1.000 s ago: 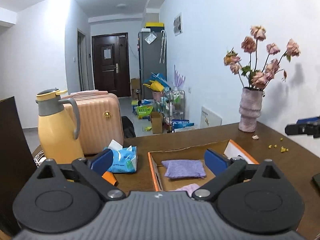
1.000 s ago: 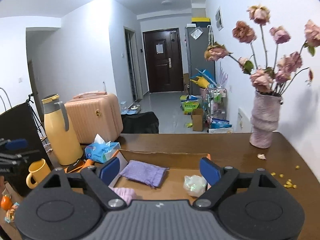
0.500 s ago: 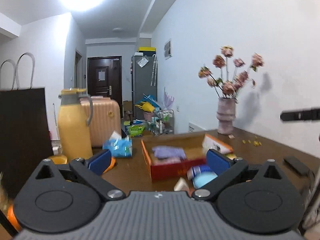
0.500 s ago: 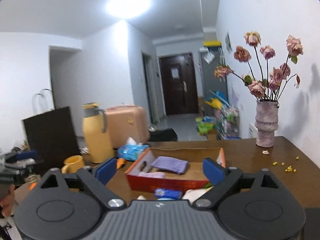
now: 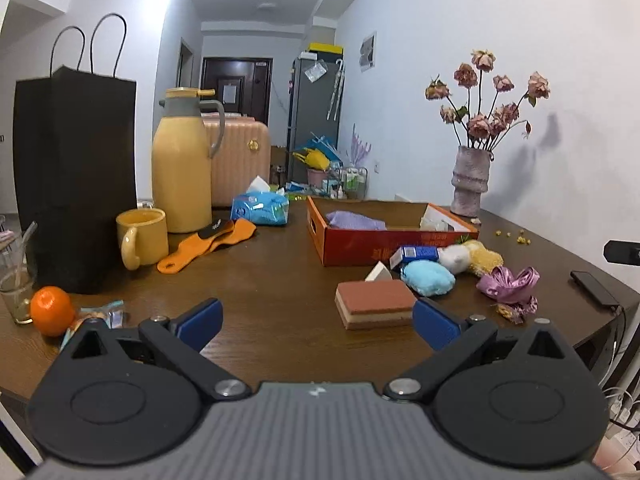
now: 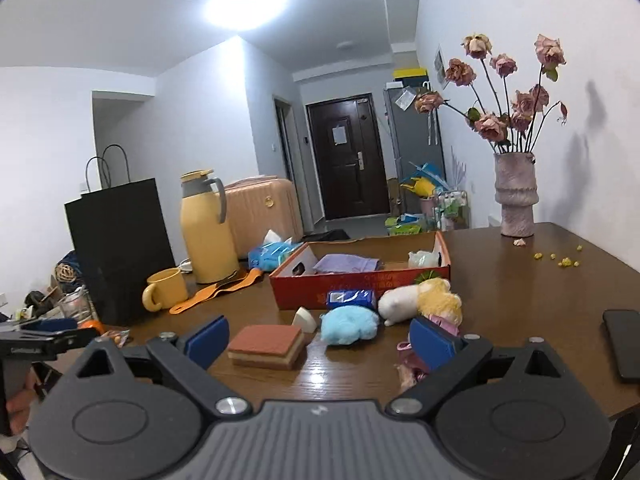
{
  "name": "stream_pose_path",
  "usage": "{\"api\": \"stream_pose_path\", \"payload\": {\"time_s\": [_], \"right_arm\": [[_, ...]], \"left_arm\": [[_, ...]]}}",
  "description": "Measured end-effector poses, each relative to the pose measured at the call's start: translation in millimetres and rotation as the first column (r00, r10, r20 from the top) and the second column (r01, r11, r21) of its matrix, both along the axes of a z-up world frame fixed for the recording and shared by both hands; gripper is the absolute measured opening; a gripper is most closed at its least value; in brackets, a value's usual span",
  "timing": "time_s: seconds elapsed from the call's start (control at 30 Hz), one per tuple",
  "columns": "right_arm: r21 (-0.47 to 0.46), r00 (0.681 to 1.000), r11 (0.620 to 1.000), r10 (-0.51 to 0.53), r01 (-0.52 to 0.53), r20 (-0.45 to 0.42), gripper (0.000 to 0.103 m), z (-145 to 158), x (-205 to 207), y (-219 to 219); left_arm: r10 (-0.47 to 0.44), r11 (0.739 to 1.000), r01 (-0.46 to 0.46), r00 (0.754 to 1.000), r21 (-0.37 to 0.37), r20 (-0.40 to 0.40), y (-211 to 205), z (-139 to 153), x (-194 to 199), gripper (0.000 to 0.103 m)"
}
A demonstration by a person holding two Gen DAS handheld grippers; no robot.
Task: Organize soft objects
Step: 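Grasp the brown sponge block with the right tool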
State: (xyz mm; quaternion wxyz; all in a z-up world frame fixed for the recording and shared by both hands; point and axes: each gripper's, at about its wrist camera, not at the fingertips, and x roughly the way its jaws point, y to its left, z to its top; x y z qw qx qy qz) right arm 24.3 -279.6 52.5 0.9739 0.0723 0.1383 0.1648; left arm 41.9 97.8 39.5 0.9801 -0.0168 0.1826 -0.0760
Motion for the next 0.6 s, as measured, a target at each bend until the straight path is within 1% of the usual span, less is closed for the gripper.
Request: {"api": "stream_pose_path", "payload": {"time_s": [0.07,0.17,0.3,0.33,0.37,0.4,0.43,0.47,0.5,0.57,0.6], "right_arm": [[0.011,1.000,1.000,0.008,-0.008,-0.020,0.097,-4.4,4.5,-1.5],[0.001,0.999,1.000,-0.001,0.001,-0.053,0.097,-13.9,14.9,1.6],[0.018,0.992,1.000,0.023,-0.021,-0.121,0.094,-31.9,54.6,15.9],[0.014,0.990,0.999,0.041,-0.040,-0.134,0.090,-36.3,67.0,23.3],[0.010,0.988,0.998,0.058,-0.057,-0.145,0.086,-40.8,81.1,31.6],[0.007,0.984,0.998,0.070,-0.070,-0.164,0.083,-45.6,97.4,40.5],[0.013,0.980,0.997,0.082,-0.081,-0.180,0.077,-49.6,112.2,48.2],[0.028,0.975,0.995,0.099,-0.096,-0.199,0.072,-53.6,127.2,55.1],[0.051,0.966,0.993,0.118,-0.109,-0.230,0.066,-57.4,143.8,62.3],[0.097,0.952,0.986,0.157,-0.136,-0.264,0.058,-63.6,169.9,74.9],[0.111,0.948,0.984,0.164,-0.138,-0.273,0.057,-66.6,179.6,80.3]], "left_arm": [[0.003,1.000,-0.003,1.000,0.011,-0.008,-0.8,-3.6,5.7,0.103],[-0.002,1.000,0.002,1.000,-0.013,-0.027,-2.1,-11.0,23.9,0.103],[-0.002,0.999,0.000,0.997,-0.033,-0.076,-15.0,-30.1,73.5,0.103],[-0.004,0.999,0.001,0.997,-0.043,-0.083,-18.1,-34.6,86.1,0.103],[-0.019,0.998,0.014,0.997,-0.058,-0.079,-20.9,-39.1,98.8,0.100],[-0.030,0.997,0.024,0.996,-0.073,-0.080,-23.1,-43.4,112.2,0.093],[-0.038,0.995,0.029,0.994,-0.090,-0.101,-24.7,-48.1,127.6,0.090],[-0.043,0.994,0.029,0.990,-0.107,-0.135,-25.9,-51.9,142.6,0.083],[-0.051,0.990,0.027,0.983,-0.135,-0.174,-25.2,-56.0,158.6,0.077],[-0.079,0.982,0.037,0.972,-0.188,-0.221,-23.1,-62.1,180.3,0.076],[-0.093,0.977,0.043,0.967,-0.209,-0.236,-22.2,-65.2,188.8,0.076]]}}
